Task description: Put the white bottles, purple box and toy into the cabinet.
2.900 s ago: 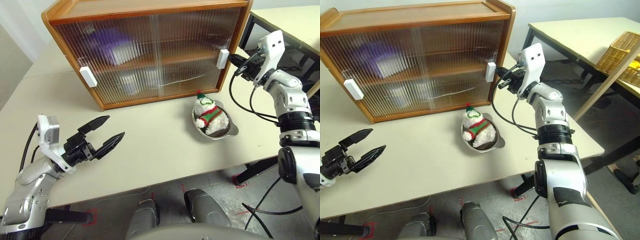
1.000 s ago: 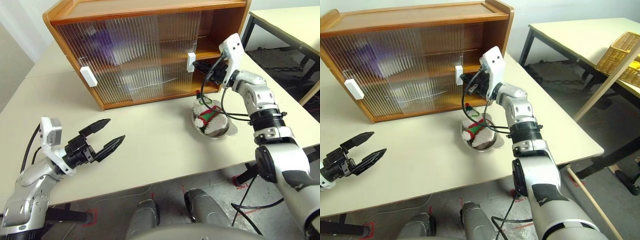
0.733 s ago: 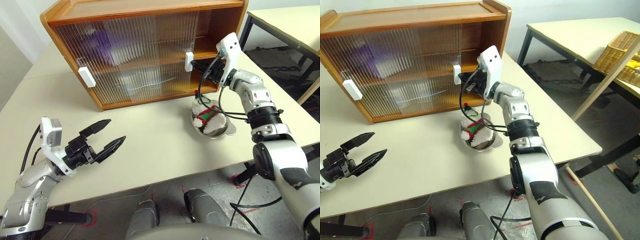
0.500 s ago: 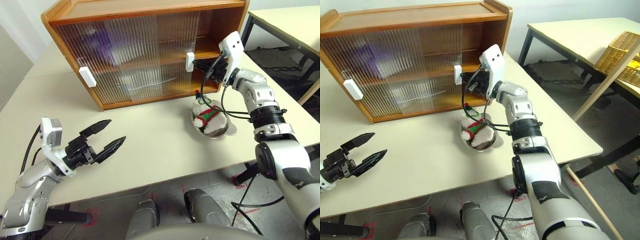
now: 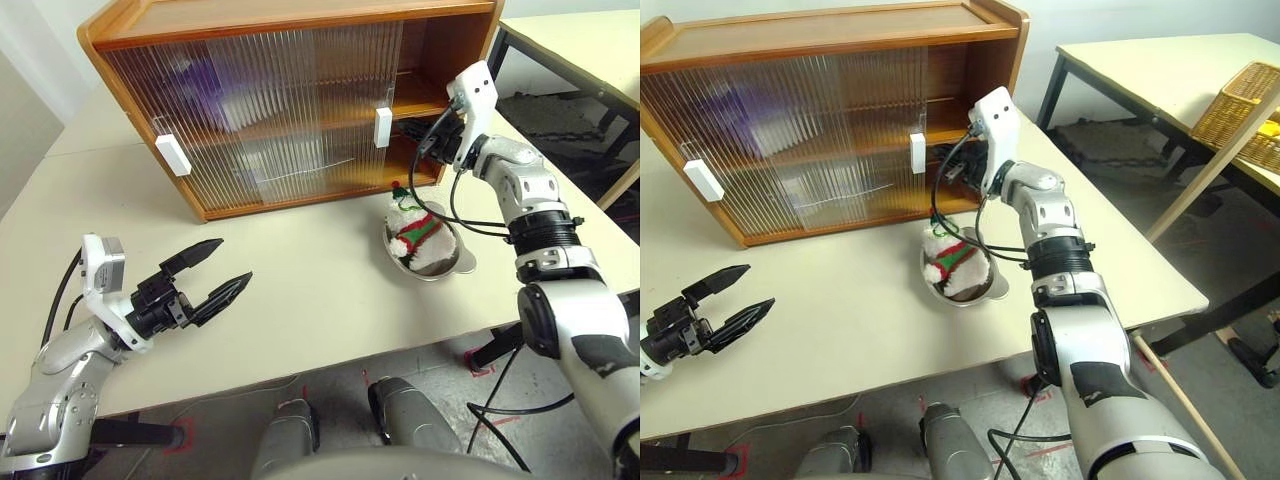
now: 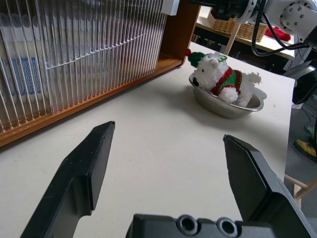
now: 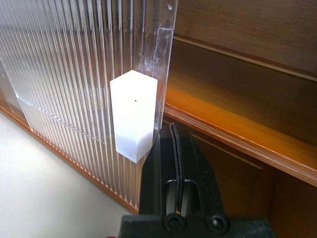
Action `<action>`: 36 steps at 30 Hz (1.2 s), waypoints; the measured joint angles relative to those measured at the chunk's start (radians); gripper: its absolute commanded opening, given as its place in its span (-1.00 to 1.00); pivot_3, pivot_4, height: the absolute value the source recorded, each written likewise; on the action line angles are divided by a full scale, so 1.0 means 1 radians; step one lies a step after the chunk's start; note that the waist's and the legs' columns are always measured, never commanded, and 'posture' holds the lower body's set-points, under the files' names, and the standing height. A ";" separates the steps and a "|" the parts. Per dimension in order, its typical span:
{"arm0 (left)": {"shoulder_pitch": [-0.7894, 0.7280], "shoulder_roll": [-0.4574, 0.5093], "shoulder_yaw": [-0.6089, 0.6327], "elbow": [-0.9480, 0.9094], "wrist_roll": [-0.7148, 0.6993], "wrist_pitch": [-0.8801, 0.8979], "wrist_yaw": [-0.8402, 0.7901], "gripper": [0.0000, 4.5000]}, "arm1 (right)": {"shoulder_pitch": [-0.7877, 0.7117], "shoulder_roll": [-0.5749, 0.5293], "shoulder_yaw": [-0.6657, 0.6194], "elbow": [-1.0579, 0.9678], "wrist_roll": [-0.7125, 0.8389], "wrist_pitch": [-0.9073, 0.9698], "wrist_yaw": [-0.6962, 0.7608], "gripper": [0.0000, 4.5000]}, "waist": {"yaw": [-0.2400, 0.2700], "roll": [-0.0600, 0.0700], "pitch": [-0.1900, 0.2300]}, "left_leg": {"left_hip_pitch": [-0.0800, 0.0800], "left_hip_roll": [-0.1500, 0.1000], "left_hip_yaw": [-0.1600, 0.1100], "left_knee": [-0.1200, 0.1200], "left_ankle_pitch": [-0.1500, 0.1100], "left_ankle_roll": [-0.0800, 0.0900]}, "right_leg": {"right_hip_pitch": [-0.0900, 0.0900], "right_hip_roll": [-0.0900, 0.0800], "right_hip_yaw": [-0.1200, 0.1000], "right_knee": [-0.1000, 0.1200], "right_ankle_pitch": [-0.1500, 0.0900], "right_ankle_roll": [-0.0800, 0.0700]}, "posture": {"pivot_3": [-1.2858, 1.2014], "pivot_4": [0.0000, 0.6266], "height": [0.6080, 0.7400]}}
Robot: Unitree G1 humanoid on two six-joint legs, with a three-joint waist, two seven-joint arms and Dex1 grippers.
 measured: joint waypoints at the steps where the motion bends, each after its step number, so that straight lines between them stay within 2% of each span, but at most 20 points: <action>1: 0.001 0.000 0.000 0.000 0.000 0.000 0.000 1.00 | 0.000 0.009 0.000 0.000 0.001 0.000 0.001 -0.98 | 0.000 0.000 0.000 | 0.000 0.000 0.000 0.000 0.000 0.000 | 0.000 0.000 0.000 0.000 0.000 0.000 | -0.10 -0.78 1.00; 29: 0.018 -0.003 -0.016 -0.007 0.010 -0.023 -0.053 1.00 | -0.056 0.224 0.030 0.006 0.002 -0.003 0.020 -0.98 | 0.003 0.000 0.001 | -0.002 0.004 0.000 -0.008 -0.002 -0.003 | -0.007 0.001 -0.001 0.000 -0.003 -0.005 | -0.08 -0.75 1.00; 36: 0.020 -0.003 -0.016 -0.051 -0.004 -0.023 -0.044 1.00 | -0.068 0.249 0.032 0.011 0.002 -0.003 0.020 -0.98 | 0.000 0.000 0.001 | -0.001 0.018 0.002 -0.007 -0.005 -0.008 | -0.007 0.015 0.000 0.000 -0.002 -0.013 | -0.08 -0.76 1.00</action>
